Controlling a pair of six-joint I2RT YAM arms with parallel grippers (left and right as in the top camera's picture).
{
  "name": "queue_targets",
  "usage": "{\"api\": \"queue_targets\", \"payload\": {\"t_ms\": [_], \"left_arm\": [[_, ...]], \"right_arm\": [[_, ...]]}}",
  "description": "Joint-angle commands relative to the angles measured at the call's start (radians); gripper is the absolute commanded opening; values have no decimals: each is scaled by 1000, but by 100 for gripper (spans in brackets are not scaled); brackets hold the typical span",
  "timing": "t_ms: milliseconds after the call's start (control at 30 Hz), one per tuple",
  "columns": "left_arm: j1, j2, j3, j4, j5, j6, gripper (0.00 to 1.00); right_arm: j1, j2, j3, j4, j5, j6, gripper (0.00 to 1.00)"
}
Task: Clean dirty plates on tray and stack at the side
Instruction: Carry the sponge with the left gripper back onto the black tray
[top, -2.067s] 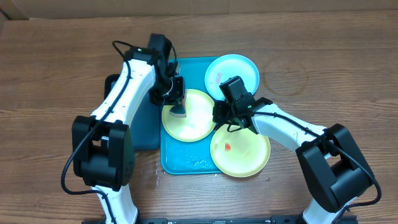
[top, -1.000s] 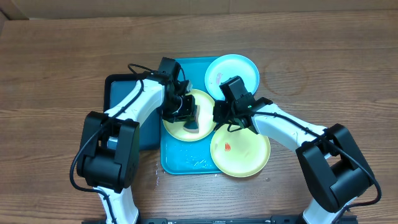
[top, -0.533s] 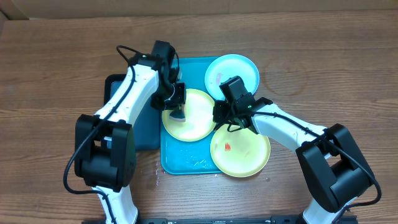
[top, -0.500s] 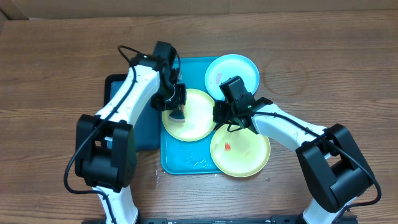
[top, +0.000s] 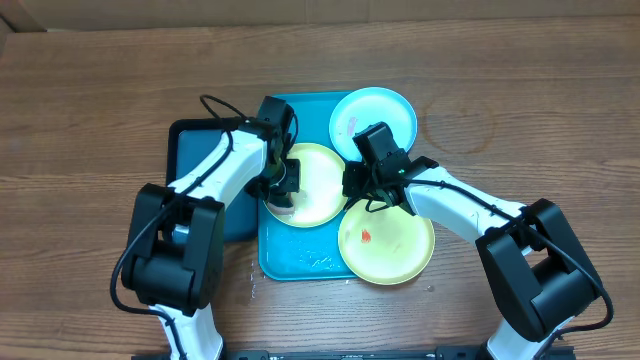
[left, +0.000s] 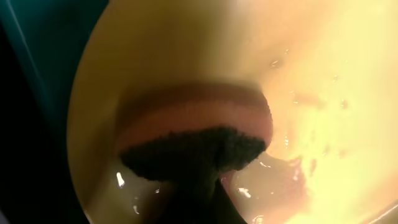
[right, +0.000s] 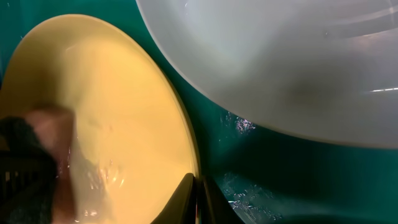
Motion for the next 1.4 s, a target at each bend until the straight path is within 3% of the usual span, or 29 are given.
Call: {"api": "queue_targets", "payload": {"t_ms": [0,200,467,633,933,1100,1367], "left_arm": [[1,14,-33,19,190,4,4],[3,14,-30,85,501,108,4],[49,-32,43,56,551,134,4],[116,-148,71,8,426,132,4],[276,-280,72,-231,-3,68,4],[317,-266,34,-288,-24,69,4],[317,-263,-150,-99,-58,68,4]], "right_arm": [[5,8,-4,7,-10,0,6],[5,8,-4,10,-10,0,6],[5,8,-4,8,-10,-2,7],[5,8,-4,6,-10,-3,11],[5,8,-4,8,-10,-3,13],[5,8,-4,14,-10,-3,18],[5,8,-4,13,-10,-3,22]]}}
